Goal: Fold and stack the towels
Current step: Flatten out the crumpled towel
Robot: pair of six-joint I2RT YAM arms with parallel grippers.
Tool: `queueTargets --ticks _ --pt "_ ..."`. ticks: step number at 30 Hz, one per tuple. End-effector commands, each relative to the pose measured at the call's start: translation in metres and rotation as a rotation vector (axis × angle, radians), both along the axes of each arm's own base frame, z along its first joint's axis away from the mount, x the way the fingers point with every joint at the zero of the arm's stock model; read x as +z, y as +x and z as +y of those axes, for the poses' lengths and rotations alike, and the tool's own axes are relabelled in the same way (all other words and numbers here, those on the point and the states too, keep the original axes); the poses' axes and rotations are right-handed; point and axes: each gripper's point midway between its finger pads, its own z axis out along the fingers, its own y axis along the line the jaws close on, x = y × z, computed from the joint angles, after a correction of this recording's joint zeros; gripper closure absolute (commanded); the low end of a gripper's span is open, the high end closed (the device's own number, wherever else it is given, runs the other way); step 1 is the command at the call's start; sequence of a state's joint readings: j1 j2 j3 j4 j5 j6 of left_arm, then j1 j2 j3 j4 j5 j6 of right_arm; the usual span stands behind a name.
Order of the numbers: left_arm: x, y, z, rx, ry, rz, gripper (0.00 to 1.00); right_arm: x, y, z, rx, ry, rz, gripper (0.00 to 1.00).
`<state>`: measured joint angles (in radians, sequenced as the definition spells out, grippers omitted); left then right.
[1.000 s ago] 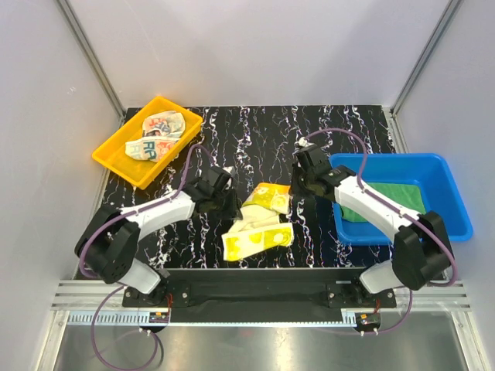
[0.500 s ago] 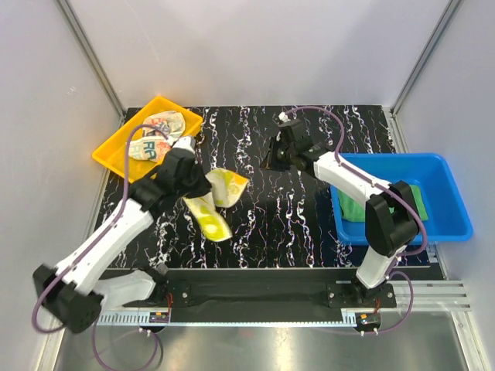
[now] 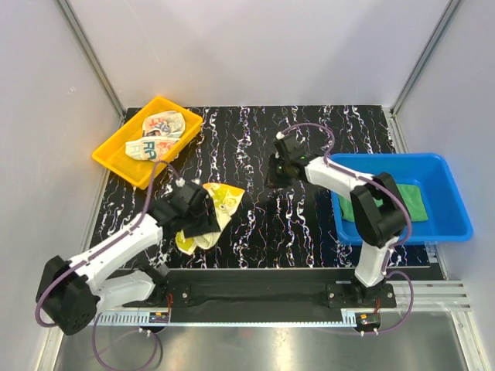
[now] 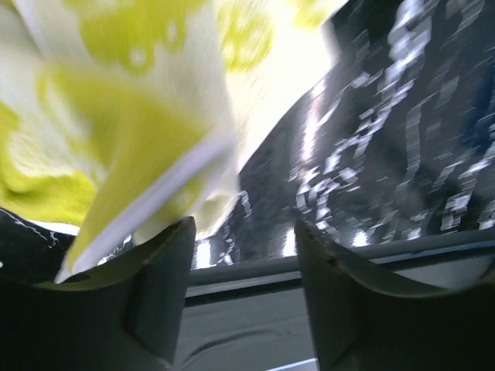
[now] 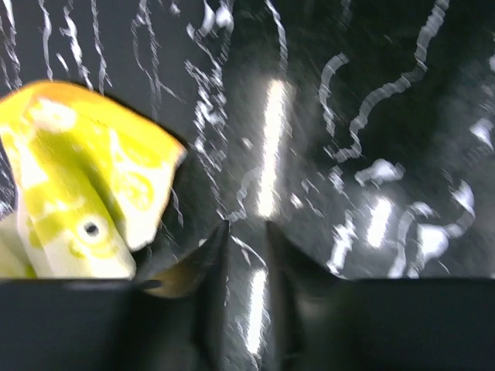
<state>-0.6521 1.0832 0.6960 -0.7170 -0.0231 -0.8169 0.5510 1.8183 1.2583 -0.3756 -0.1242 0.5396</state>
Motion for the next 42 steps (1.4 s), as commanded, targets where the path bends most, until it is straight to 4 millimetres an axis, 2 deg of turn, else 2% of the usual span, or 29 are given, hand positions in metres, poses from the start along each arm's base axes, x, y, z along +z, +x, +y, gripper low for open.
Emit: queueTargets --ticks 1,2,3,4,5,7,10,11,12,13,15,18,22,26,28,30,33,34,35,37,38,39,40,41,42 --pt "0.072 0.054 0.010 0.107 -0.015 -0.217 0.36 0.017 0.028 0.041 0.029 0.072 -0.071 0.64" --pt "0.093 0.068 0.014 0.105 -0.013 -0.267 0.35 0.003 0.031 0.043 0.004 0.049 -0.036 0.61" --pt "0.096 0.077 0.022 0.125 0.009 -0.264 0.34 0.009 0.039 0.049 -0.038 0.066 -0.031 0.55" --pt "0.102 0.092 0.038 0.184 0.015 -0.274 0.34 0.003 0.038 0.054 -0.050 0.048 -0.020 0.51" --pt "0.113 0.104 0.045 0.197 0.020 -0.303 0.34 -0.002 0.041 0.056 -0.073 0.036 -0.008 0.50" --pt "0.110 0.125 0.068 0.275 0.037 -0.299 0.34 -0.012 0.036 0.061 -0.131 0.030 0.037 0.50" --pt "0.096 0.149 0.085 0.349 -0.023 -0.271 0.34 -0.014 0.030 0.071 -0.188 0.074 0.076 0.49" --pt "0.086 0.152 0.085 0.354 -0.051 -0.245 0.33 -0.014 0.027 0.073 -0.193 0.071 0.081 0.49" --pt "0.079 0.165 0.083 0.354 -0.091 -0.253 0.34 -0.013 0.025 0.076 -0.200 0.066 0.079 0.49" --pt "0.068 0.163 0.081 0.349 -0.149 -0.213 0.34 -0.014 0.025 0.074 -0.216 0.038 0.063 0.50" --pt "0.058 0.169 0.081 0.378 -0.195 -0.185 0.34 -0.016 0.017 0.082 -0.199 0.021 0.062 0.50" --pt "0.043 0.170 0.094 0.407 -0.126 -0.186 0.33 -0.029 0.009 0.076 -0.219 -0.048 0.079 0.51" --pt "0.019 0.168 0.109 0.417 -0.024 -0.144 0.32 -0.037 0.006 0.085 -0.228 -0.031 0.077 0.52" --pt "-0.007 0.169 0.107 0.422 -0.020 -0.088 0.35 -0.045 0.007 0.100 -0.213 -0.028 0.085 0.53" --pt "-0.018 0.169 0.108 0.428 -0.008 -0.072 0.35 -0.052 0.008 0.100 -0.218 -0.042 0.085 0.56" --pt "-0.025 0.170 0.113 0.440 0.020 -0.069 0.35 -0.054 0.013 0.097 -0.218 -0.063 0.054 0.60" --pt "-0.036 0.172 0.114 0.442 0.033 -0.047 0.37 -0.056 0.022 0.092 -0.203 -0.094 -0.009 0.83" --pt "-0.035 0.176 0.114 0.440 0.033 -0.050 0.37 -0.053 0.025 0.091 -0.195 -0.091 -0.030 0.95" --pt "-0.040 0.177 0.119 0.448 0.063 -0.041 0.38 -0.056 0.026 0.086 -0.173 -0.114 -0.038 0.99" --pt "-0.040 0.180 0.121 0.447 0.086 -0.044 0.39 -0.050 0.029 0.080 -0.150 -0.114 -0.055 1.00" --pt "-0.040 0.179 0.121 0.441 0.093 -0.043 0.40 -0.056 0.028 0.068 -0.136 -0.140 -0.057 1.00" --pt "-0.042 0.178 0.123 0.442 0.109 -0.044 0.40 -0.043 0.032 0.069 -0.123 -0.109 -0.091 1.00" --pt "-0.042 0.178 0.122 0.435 0.104 -0.051 0.41 -0.049 0.029 0.061 -0.107 -0.117 -0.088 1.00" --pt "-0.039 0.183 0.119 0.427 0.087 -0.080 0.41 -0.045 0.033 0.057 -0.089 -0.110 -0.104 1.00" --pt "-0.043 0.180 0.115 0.412 0.073 -0.072 0.42 -0.040 0.033 0.058 -0.072 -0.093 -0.107 1.00"
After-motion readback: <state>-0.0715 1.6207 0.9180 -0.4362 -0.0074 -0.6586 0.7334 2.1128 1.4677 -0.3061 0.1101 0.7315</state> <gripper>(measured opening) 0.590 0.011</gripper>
